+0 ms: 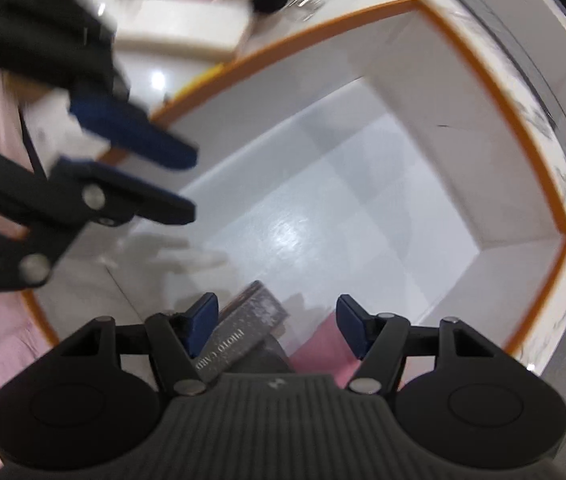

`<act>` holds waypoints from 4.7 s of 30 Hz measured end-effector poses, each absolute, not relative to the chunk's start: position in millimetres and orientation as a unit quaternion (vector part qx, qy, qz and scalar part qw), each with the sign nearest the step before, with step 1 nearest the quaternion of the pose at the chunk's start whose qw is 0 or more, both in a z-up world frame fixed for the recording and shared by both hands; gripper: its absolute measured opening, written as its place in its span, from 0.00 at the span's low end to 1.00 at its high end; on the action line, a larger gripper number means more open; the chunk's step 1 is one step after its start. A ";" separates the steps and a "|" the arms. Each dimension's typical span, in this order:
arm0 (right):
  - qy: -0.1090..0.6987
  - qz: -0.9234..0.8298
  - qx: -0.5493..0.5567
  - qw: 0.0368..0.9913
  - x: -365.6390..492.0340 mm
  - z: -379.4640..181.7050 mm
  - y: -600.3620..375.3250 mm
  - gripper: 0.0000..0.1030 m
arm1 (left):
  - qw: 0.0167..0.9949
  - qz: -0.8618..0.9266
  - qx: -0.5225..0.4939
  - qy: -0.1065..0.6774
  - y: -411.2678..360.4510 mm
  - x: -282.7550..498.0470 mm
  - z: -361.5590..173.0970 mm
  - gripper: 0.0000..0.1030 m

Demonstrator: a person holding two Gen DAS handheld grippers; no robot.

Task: Organize objects
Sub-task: 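Raise both open tools up out of the orange box, then move the left tool to the small brown cardboard box and grasp it, then grasp the yellow tape measure with the right tool while the left tool lifts the brown box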

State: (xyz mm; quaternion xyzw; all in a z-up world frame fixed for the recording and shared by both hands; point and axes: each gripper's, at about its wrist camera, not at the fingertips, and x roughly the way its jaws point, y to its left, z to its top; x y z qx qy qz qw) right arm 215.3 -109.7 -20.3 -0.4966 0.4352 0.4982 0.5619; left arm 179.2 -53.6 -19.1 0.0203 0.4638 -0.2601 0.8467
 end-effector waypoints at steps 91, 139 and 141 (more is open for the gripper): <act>0.423 0.578 -0.250 0.651 95.5 -65.3 -14.2 0.13 | 0.800 -0.027 -0.235 0.552 138.3 165.6 -64.2 0.50; 0.437 0.536 -0.454 0.561 153.2 -48.4 24.5 0.59 | 0.821 -0.036 -0.167 0.545 115.6 162.6 -61.1 0.54; 0.421 0.546 -0.486 0.537 152.0 -54.2 34.0 0.64 | 0.819 -0.041 -0.173 0.546 117.8 164.0 -62.7 0.54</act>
